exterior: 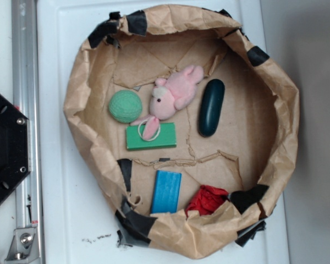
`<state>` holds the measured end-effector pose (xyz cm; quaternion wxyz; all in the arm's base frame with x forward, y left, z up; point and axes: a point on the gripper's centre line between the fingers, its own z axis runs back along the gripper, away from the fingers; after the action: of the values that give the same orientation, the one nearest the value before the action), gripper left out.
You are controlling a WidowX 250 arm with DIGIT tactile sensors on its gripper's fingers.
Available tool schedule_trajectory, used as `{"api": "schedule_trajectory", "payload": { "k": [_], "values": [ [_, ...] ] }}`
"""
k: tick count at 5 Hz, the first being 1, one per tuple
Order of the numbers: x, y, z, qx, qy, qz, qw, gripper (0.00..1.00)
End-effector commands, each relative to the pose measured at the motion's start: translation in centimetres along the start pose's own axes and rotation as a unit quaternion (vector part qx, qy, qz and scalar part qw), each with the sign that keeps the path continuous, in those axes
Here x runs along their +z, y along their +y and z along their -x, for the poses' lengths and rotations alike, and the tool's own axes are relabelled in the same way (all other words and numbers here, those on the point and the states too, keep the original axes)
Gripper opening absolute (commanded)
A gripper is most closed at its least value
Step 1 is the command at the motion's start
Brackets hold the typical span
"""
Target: Grab the red paper.
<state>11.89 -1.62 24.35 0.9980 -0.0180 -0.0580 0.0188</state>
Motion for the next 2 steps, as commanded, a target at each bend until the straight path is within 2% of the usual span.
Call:
{"api": "schedule_trajectory", "payload": {
  "k": [1, 2],
  "values": [
    [0.0, 0.0, 0.0, 0.0, 0.0, 0.0, 1.0, 1.0],
    [-4.2, -0.2, -4.1, -0.097, -0.047, -0.016, 0.994, 1.0]
  ]
}}
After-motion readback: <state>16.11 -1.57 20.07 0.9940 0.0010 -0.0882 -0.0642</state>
